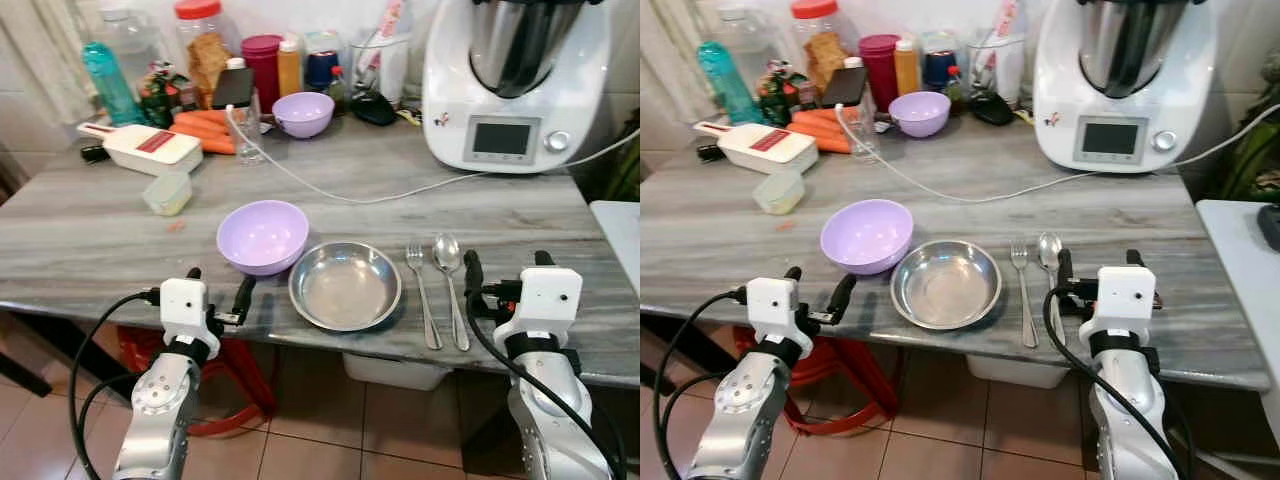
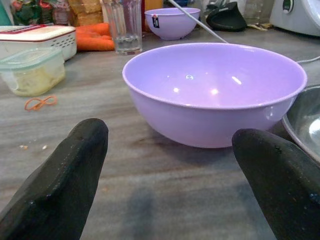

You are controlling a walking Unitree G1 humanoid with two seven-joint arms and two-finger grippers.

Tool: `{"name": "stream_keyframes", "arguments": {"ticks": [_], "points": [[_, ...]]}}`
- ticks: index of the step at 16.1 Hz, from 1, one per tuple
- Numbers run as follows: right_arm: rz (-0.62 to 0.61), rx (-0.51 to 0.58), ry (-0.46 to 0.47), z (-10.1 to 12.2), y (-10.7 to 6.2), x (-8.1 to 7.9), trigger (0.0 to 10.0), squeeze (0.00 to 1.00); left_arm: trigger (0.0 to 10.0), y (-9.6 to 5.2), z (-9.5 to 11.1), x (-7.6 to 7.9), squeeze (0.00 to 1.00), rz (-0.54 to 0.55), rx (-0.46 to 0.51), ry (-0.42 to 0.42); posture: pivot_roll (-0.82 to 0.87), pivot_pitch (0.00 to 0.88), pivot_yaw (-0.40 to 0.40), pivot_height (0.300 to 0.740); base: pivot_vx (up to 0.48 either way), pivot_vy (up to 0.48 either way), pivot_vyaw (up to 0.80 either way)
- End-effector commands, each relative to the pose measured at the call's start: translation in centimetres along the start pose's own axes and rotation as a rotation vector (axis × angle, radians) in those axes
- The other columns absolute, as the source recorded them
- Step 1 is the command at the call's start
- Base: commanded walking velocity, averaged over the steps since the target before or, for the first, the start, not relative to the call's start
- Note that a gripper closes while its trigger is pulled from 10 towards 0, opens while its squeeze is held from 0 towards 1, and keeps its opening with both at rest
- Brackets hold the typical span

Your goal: Setting the table

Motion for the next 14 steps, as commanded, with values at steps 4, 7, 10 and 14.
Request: {"name": "stream_keyframes", "arguments": {"ticks": [4, 7, 10, 14], "points": [[-0.003, -0.044, 0.031, -1.1, -0.1, -0.2, 10.0, 0.0, 10.0, 0.1, -0.3, -0.1, 0.0, 0.013, -0.015, 0.007, -0.12, 0.0, 0.08, 0.74, -0.252, 0.0, 0.0], [-0.036, -0.058, 0.05, -1.4, 0.2, 0.5, 10.0, 0.0, 10.0, 0.3, -0.3, 0.0, 0.0, 0.011, -0.015, 0.009, -0.12, 0.0, 0.08, 0.74, -0.275, 0.0, 0.0], [-0.041, -0.056, 0.064, -1.4, 0.3, 0.4, 10.0, 0.0, 10.0, 0.5, -0.2, -0.1, 0.0, 0.013, -0.015, 0.011, -0.12, 0.0, 0.08, 0.74, -0.31, 0.0, 0.0], [-0.098, -0.083, 0.071, -1.9, 0.4, 1.3, 10.0, 0.0, 10.0, 0.5, -0.2, 0.1, 0.0, 0.008, -0.014, 0.012, -0.12, 0.0, 0.083, 0.74, -0.326, 0.0, 0.0]]}}
Point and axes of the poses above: a point about 5 cm out from each wrist's last joint towards the gripper, its own y axis pointing out of the wrist towards the gripper, its own z axis along the axis of the wrist's last joint, x = y × z, the point moved 4 cm from there along y, pointing out of the wrist towards the gripper, and after that the axes turned 13 degrees about y, right-handed, at the moved point
